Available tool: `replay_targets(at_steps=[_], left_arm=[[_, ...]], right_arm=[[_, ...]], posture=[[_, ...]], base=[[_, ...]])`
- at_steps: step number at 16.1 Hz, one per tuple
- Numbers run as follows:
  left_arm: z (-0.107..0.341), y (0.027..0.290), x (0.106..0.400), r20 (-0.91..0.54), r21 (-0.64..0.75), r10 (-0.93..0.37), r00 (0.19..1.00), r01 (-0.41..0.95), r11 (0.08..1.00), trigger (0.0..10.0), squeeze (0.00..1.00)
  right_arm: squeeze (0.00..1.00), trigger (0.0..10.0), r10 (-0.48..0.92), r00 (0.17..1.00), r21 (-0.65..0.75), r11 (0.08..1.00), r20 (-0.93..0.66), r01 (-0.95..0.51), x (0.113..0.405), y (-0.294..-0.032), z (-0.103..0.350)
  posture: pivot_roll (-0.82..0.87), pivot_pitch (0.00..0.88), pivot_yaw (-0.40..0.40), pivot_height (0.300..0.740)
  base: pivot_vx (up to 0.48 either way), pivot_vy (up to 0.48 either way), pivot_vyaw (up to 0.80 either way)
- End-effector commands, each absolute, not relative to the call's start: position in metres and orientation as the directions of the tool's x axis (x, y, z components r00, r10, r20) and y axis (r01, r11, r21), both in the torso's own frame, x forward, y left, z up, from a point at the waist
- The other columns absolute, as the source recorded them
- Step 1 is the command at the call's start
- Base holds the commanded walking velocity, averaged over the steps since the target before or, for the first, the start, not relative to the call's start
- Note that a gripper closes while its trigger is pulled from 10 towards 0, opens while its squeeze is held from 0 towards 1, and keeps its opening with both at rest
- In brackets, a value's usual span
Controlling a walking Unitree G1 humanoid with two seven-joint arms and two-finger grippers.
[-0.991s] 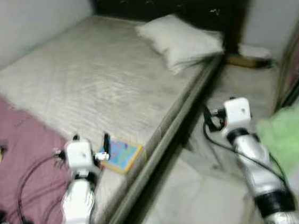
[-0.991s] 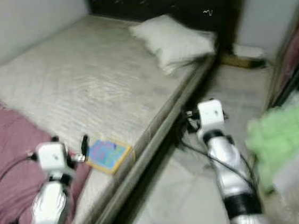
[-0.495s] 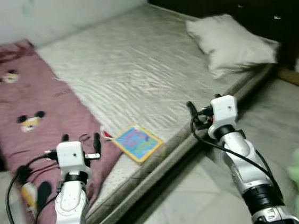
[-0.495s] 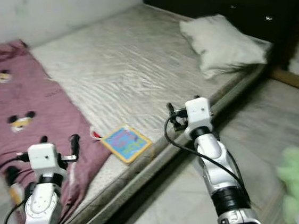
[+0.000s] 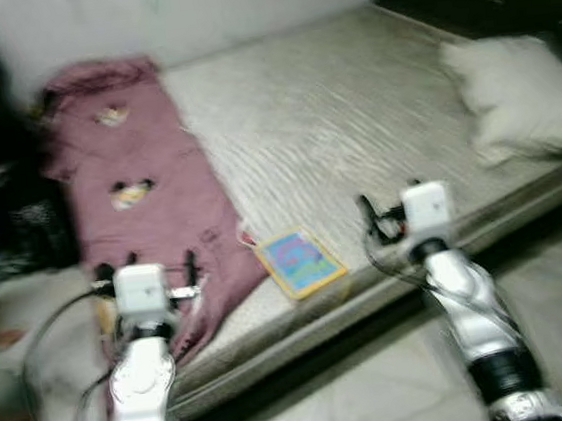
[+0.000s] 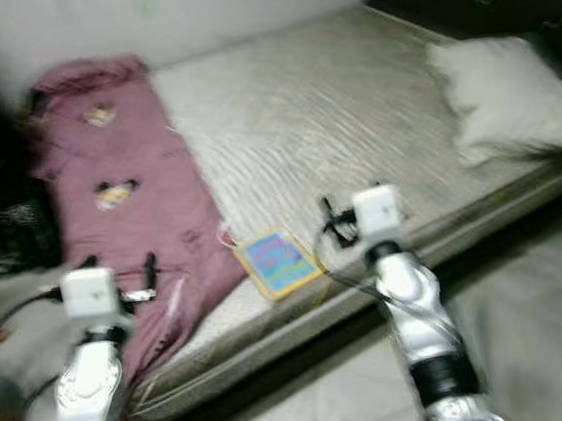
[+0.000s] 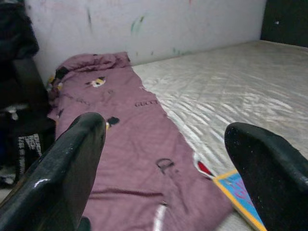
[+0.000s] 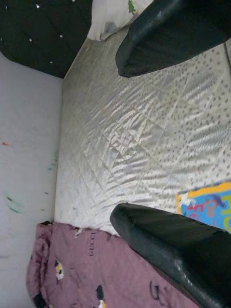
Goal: Clean up the room
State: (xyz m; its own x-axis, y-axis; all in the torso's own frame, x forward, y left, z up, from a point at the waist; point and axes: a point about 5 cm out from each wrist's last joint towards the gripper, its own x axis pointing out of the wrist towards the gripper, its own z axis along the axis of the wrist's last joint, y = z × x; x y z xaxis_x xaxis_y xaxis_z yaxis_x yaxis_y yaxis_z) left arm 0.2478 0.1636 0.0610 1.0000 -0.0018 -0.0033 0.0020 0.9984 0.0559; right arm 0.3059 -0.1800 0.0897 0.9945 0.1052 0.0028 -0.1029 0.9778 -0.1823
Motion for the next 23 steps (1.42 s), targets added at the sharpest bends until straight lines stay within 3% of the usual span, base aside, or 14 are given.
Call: replay_targets(at_steps=[1, 7, 14, 23], left_arm=[[0.0617, 0.1707, 0.2476, -0.004, 0.081, 0.012, 1.000, -0.012, 0.997, 10.0, 0.00], [0.0614, 0.1700, 0.2468, -0.006, 0.079, -0.003, 1.000, 0.003, 0.997, 10.0, 0.00], [0.0626, 0.1674, 0.2460, 0.003, 0.072, -0.042, 0.999, 0.042, 0.997, 10.0, 0.00], [0.0630, 0.1665, 0.2459, 0.006, 0.069, -0.057, 0.998, 0.056, 0.996, 10.0, 0.00]], right_arm=[[0.00, 10.0, 0.112, 0.994, -0.171, 0.979, 0.014, -0.108, 0.3079, -0.1761, 0.0925], [0.00, 10.0, 0.116, 0.993, -0.166, 0.980, 0.014, -0.112, 0.3071, -0.1744, 0.0916], [0.00, 10.0, 0.109, 0.994, -0.152, 0.983, 0.013, -0.106, 0.3074, -0.1736, 0.0908], [0.00, 10.0, 0.113, 0.993, -0.153, 0.982, 0.014, -0.110, 0.3076, -0.1729, 0.0910]], posture=[[-0.12, 0.000, -0.004, 0.740], [-0.12, 0.000, -0.004, 0.740], [-0.12, 0.000, 0.000, 0.740], [-0.12, 0.000, 0.000, 0.740]], base=[[0.000, 0.000, 0.80], [0.000, 0.000, 0.77], [0.000, 0.000, 0.00], [0.283, 0.000, 0.00]])
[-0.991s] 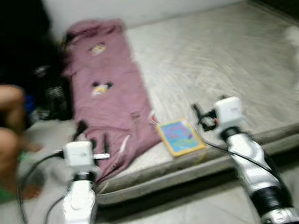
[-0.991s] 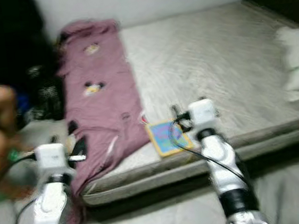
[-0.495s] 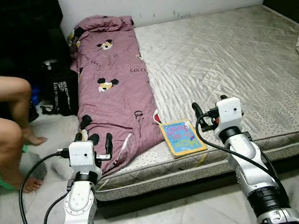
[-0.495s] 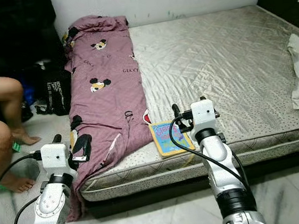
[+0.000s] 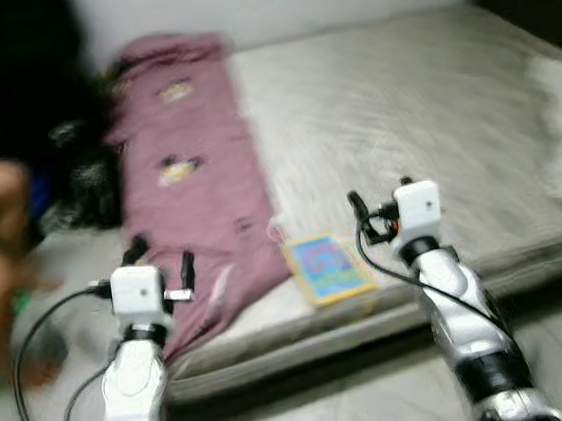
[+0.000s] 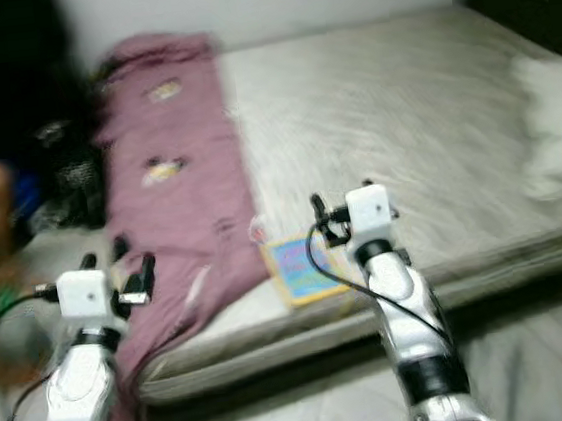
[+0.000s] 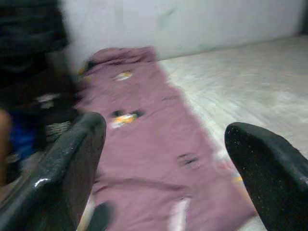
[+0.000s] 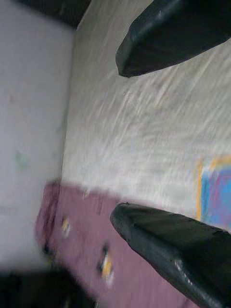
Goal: Clean up the room
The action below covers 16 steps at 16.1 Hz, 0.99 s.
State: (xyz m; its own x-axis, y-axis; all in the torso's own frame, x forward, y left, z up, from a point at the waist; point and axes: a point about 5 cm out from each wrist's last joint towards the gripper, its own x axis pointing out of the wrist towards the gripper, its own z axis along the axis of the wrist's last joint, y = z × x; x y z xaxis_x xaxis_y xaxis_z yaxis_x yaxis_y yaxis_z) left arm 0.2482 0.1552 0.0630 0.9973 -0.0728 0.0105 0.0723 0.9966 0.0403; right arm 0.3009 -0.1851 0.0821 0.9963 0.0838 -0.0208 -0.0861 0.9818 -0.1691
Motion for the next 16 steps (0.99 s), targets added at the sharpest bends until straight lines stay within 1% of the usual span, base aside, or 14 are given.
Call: replay_targets(at_steps=[1, 3, 7, 8, 16], left_arm=[[0.0630, 0.1665, 0.2460, 0.006, 0.069, -0.057, 0.998, 0.056, 0.996, 10.0, 0.00], [0.0627, 0.1664, 0.2463, 0.004, 0.067, -0.056, 0.998, 0.056, 0.996, 10.0, 0.00], [0.0617, 0.1676, 0.2470, -0.001, 0.067, -0.026, 1.000, 0.026, 0.997, 10.0, 0.00], [0.0620, 0.1677, 0.2471, 0.003, 0.065, -0.016, 1.000, 0.016, 0.998, 10.0, 0.00], [0.0643, 0.1692, 0.2530, 0.008, 0.086, 0.001, 1.000, -0.002, 0.996, 10.0, 0.00]], right_arm=[[0.00, 10.0, 0.114, 0.993, -0.153, 0.982, 0.014, -0.110, 0.3076, -0.1728, 0.0910], [0.00, 10.0, 0.115, 0.993, -0.154, 0.982, 0.015, -0.111, 0.3080, -0.1726, 0.0911], [0.00, 10.0, 0.117, 0.993, -0.157, 0.981, 0.013, -0.113, 0.3083, -0.1723, 0.0906], [0.00, 10.0, 0.120, 0.993, -0.160, 0.980, 0.013, -0.116, 0.3084, -0.1717, 0.0902], [0.00, 10.0, 0.115, 0.993, -0.155, 0.982, 0.010, -0.112, 0.3117, -0.1696, 0.0900]], posture=[[-0.12, 0.000, 0.000, 0.740], [-0.12, 0.000, 0.000, 0.740], [-0.12, 0.000, 0.000, 0.740], [-0.12, 0.000, 0.001, 0.740], [-0.12, 0.000, 0.003, 0.740]], base=[[0.307, 0.000, 0.00], [0.291, 0.000, 0.00], [0.000, 0.000, 0.00], [0.000, 0.000, 0.42], [0.000, 0.000, 0.80]])
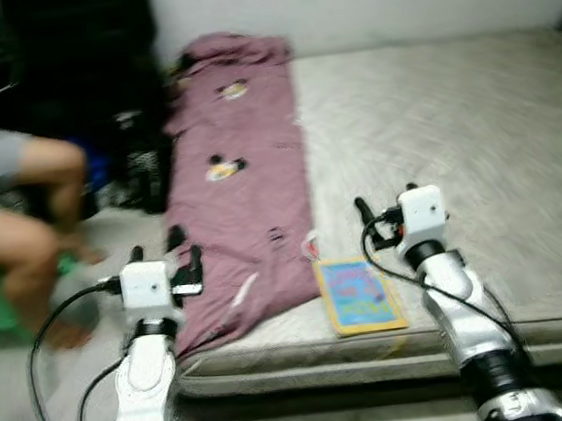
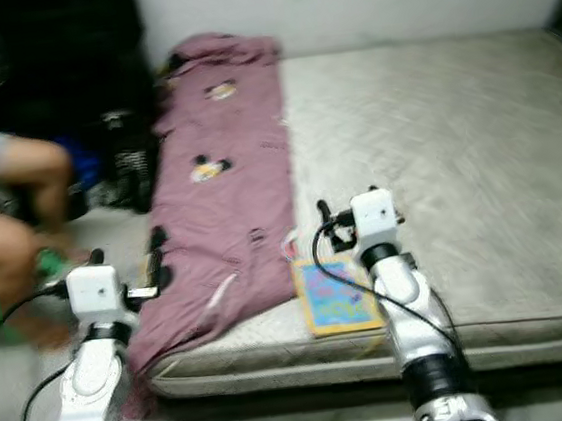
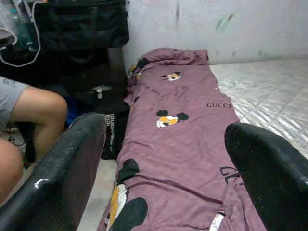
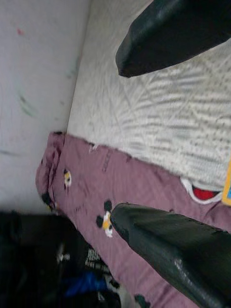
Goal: Clean up the room
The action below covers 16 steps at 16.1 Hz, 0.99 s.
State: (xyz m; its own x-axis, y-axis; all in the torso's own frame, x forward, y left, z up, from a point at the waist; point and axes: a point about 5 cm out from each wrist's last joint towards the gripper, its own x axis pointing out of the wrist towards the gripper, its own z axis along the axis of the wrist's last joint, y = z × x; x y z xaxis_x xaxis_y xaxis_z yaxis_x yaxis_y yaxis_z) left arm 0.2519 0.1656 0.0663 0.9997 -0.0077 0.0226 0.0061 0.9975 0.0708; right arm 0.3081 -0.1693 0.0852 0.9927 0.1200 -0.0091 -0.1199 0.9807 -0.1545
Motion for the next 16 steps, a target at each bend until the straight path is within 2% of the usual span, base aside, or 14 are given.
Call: replay_targets(at_steps=[1, 4, 11, 16], left_arm=[[0.065, 0.169, 0.254, 0.009, 0.089, 0.001, 1.000, -0.002, 0.996, 10.0, 0.00], [0.073, 0.173, 0.256, 0.020, 0.090, 0.004, 1.000, -0.005, 0.996, 10.0, 0.00], [0.096, 0.182, 0.271, 0.029, 0.112, -0.020, 0.999, 0.016, 0.994, 10.0, 0.00], [0.105, 0.182, 0.281, 0.055, 0.124, -0.022, 0.998, 0.015, 0.992, 10.0, 0.00]], right_arm=[[0.00, 10.0, 0.116, 0.993, -0.154, 0.982, 0.013, -0.112, 0.312, -0.169, 0.091], [0.00, 10.0, 0.128, 0.992, -0.144, 0.982, 0.013, -0.125, 0.310, -0.164, 0.093], [0.00, 10.0, 0.076, 0.996, -0.004, 0.997, 0.046, -0.075, 0.314, -0.149, 0.106], [0.00, 10.0, 0.088, 0.993, -0.014, 0.996, 0.078, -0.087, 0.317, -0.146, 0.118]], posture=[[-0.12, 0.000, 0.002, 0.740], [-0.11, 0.000, 0.001, 0.740], [-0.12, 0.000, 0.053, 0.740], [-0.12, 0.000, 0.050, 0.740]], base=[[0.000, 0.000, 0.43], [0.000, 0.000, 0.00], [0.000, 0.000, 0.00], [0.000, 0.000, 0.09]])
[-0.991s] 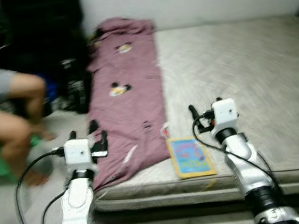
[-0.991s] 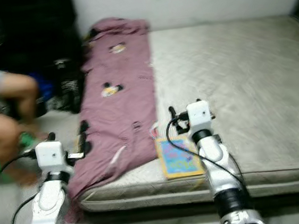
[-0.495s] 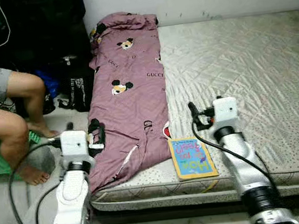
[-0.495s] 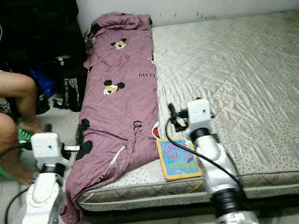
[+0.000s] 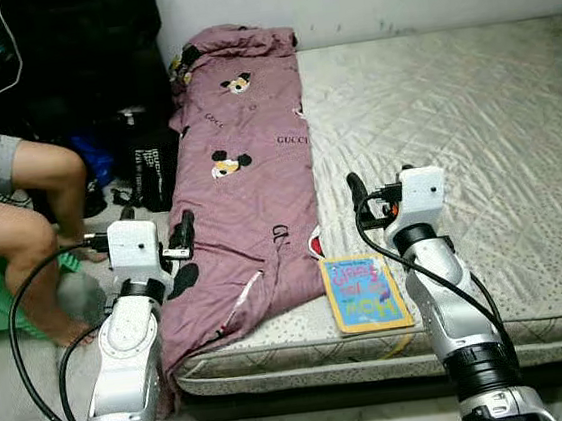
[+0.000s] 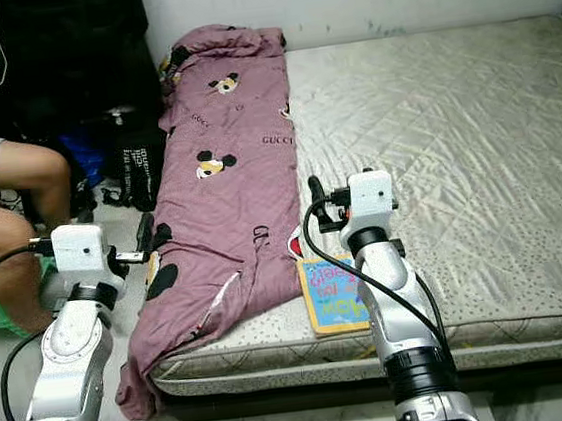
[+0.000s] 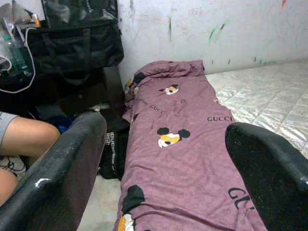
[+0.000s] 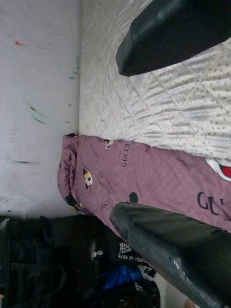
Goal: Clean up the room
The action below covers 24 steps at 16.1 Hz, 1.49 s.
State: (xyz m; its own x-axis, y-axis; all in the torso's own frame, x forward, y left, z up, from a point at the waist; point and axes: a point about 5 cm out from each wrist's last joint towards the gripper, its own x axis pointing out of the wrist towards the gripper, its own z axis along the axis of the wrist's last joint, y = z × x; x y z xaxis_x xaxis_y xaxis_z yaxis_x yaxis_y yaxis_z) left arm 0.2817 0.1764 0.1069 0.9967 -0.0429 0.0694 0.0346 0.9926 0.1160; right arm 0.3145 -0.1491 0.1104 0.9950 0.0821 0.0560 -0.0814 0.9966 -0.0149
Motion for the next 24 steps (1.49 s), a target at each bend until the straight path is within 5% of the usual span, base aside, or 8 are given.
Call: replay_targets(at_steps=[1, 11, 24], left_arm=[[0.108, 0.180, 0.284, 0.061, 0.124, -0.026, 0.998, 0.018, 0.992, 10.0, 0.00], [0.103, 0.185, 0.265, 0.045, 0.068, 0.069, 0.997, -0.072, 0.995, 10.0, 0.00], [0.108, 0.181, 0.270, 0.019, 0.106, -0.015, 1.000, 0.013, 0.994, 10.0, 0.00]], right_arm=[[0.00, 10.0, 0.096, 0.993, -0.013, 0.995, 0.072, -0.095, 0.319, -0.143, 0.119], [0.00, 10.0, 0.198, 0.980, -0.038, 0.980, 0.023, -0.197, 0.322, -0.127, 0.116], [0.00, 10.0, 0.167, 0.986, 0.005, 0.986, 0.020, -0.167, 0.321, -0.125, 0.116]], posture=[[-0.13, 0.000, 0.052, 0.740], [-0.05, 0.000, -0.044, 0.740], [-0.07, 0.000, -0.001, 0.740]], base=[[0.000, 0.000, 0.00], [0.000, 0.000, 0.00], [0.000, 0.000, 0.31]])
